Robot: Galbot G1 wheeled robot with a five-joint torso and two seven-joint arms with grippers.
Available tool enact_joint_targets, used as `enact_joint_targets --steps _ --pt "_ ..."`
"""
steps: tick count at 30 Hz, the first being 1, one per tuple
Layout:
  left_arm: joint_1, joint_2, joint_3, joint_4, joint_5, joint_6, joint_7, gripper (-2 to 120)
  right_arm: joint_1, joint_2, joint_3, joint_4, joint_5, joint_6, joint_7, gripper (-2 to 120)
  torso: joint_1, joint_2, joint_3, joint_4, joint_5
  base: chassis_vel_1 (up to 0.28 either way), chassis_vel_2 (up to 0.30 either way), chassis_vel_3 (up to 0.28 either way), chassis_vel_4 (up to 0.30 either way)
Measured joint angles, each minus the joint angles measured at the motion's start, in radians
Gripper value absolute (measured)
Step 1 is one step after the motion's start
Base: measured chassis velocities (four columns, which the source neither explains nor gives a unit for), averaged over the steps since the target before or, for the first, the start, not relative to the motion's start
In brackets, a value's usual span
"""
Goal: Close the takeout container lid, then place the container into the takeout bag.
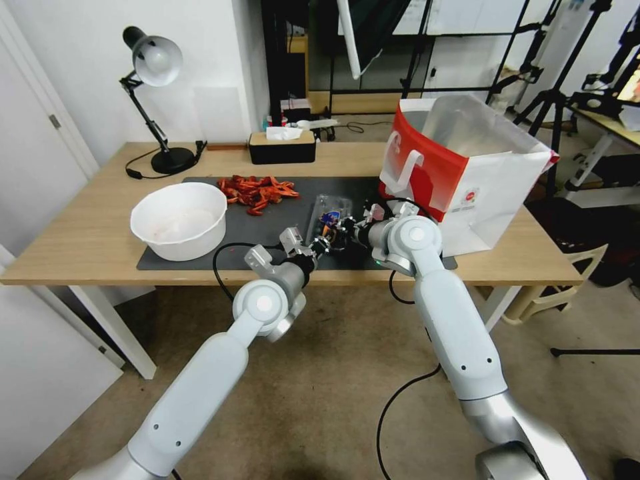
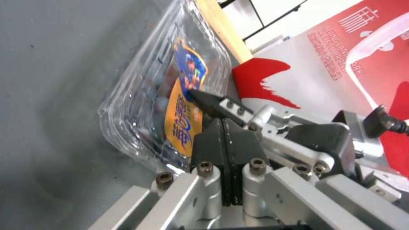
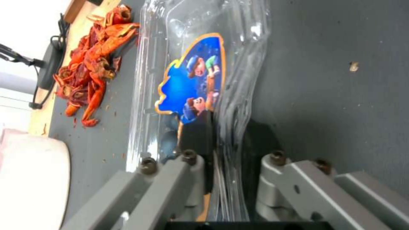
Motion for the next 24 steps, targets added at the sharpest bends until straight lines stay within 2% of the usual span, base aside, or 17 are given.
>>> enact_joint_targets --steps 2,4,17,24 --pt "0.001 0.001 -0.001 -0.001 0.0 -0.001 0.0 0 -0.001 0.0 0.0 0.001 -0.001 0.0 -0.001 8 0.0 0.0 0.0 0.0001 0.0 0.0 0.0 0.0 0.0" --pt "0.005 0.006 -0.006 -0.009 0.0 -0.004 0.0 0 -0.002 -0.002 0.0 0.005 -0.002 0.0 -0.006 0 0.0 0.0 0.0 0.0001 -0.0002 0.0 0.0 0.0 0.0" --pt "0.061 0.055 -0.057 -0.086 0.022 -0.009 0.008 0 -0.01 -0.007 0.011 0.022 -0.007 -0.001 -0.036 0 0.0 0.0 0.0 -0.0003 -0.0003 0.0 0.0 0.0 0.0" --pt "0.139 0.102 -0.095 -0.16 0.147 -0.028 0.039 0 -0.012 -0.01 0.016 0.036 -0.007 -0.002 -0.06 0 0.0 0.001 0.0 -0.0005 -0.0004 0.0 0.0 0.0 0.0"
